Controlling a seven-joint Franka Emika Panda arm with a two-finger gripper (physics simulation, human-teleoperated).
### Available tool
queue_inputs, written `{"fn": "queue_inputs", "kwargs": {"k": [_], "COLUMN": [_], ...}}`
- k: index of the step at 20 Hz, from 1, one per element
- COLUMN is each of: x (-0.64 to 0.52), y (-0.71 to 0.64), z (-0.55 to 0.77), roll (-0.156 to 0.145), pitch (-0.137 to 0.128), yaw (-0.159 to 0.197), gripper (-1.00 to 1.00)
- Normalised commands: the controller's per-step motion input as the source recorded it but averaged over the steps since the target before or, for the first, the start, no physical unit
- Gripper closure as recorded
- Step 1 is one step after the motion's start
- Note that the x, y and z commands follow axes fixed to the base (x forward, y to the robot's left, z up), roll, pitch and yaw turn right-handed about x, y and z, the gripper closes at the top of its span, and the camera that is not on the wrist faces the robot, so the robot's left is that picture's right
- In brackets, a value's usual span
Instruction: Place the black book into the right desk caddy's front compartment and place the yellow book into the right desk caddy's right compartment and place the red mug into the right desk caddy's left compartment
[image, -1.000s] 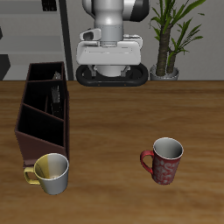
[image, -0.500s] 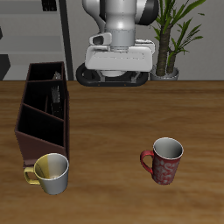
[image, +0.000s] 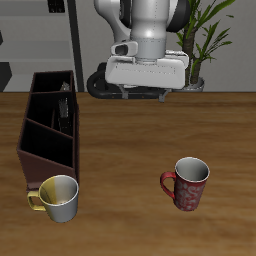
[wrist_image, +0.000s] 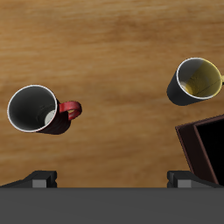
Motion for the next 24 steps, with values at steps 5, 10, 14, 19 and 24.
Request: {"fn": "queue_inputs", "kwargs": {"k": [5, 10, 14, 19, 24], "x": [0.29, 0.12, 0.22, 0.17, 0.13], "y": [0.47, 0.25, 0.32, 0.13, 0.11], "z": [-0.02, -0.02, -0.14, -0.16, -0.27], "roll": [0.015, -0.004, -0.029, -0.017, -0.026], "pitch": [0.015, 0.014, 0.03, 0.019, 0.026], "yaw": [-0.027, -0.045, -0.089, -0.083, -0.072], "gripper": [-1.0, -1.0, -1.0, -1.0, -1.0]}}
